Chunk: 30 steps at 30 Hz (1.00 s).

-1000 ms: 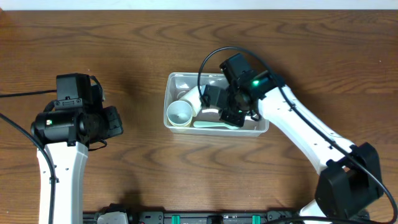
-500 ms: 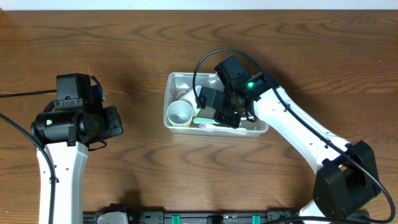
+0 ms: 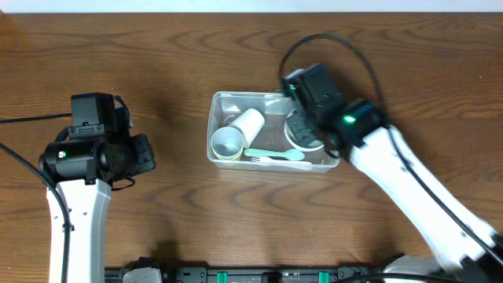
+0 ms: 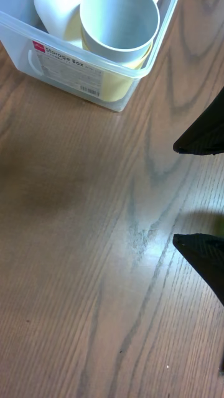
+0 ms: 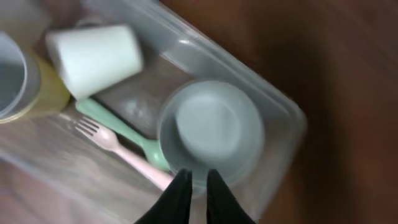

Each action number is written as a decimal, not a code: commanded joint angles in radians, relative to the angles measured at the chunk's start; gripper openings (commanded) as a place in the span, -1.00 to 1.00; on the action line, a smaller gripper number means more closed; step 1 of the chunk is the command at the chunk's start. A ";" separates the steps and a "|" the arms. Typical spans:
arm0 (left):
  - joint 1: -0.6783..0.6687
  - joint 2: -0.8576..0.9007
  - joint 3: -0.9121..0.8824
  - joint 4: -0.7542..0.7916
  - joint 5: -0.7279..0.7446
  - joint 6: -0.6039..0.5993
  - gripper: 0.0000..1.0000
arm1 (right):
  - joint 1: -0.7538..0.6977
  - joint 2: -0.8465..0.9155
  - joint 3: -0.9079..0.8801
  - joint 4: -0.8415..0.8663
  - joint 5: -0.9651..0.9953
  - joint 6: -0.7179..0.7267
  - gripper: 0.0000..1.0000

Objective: Pack container

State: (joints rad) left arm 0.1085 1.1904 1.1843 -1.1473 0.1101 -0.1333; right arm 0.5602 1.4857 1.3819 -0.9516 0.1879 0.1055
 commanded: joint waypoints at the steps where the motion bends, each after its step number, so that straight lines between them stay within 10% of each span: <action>1: 0.004 0.005 0.003 -0.003 0.010 0.006 -0.16 | -0.050 -0.045 0.010 -0.083 0.060 0.322 -0.79; 4: 0.004 0.005 0.003 -0.003 0.010 0.006 -0.15 | -0.106 -0.050 0.009 -0.179 0.097 0.434 -0.63; 6: 0.005 0.005 0.003 0.001 0.010 0.006 0.96 | -0.146 -0.049 0.009 -0.193 0.130 0.451 -0.49; 9: 0.005 0.005 0.003 0.014 0.010 0.006 0.96 | -0.221 -0.050 0.009 -0.164 0.151 0.450 0.22; 13: 0.004 0.005 0.003 0.057 0.011 0.005 0.96 | -0.357 -0.050 0.009 -0.114 0.148 0.400 0.61; 30: -0.205 0.062 0.003 0.164 -0.036 0.137 0.96 | -0.631 -0.085 0.009 -0.126 -0.035 0.133 0.68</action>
State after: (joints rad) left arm -0.0731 1.2453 1.1843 -0.9710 0.1120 -0.0208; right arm -0.0784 1.4319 1.3880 -1.0630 0.1711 0.2657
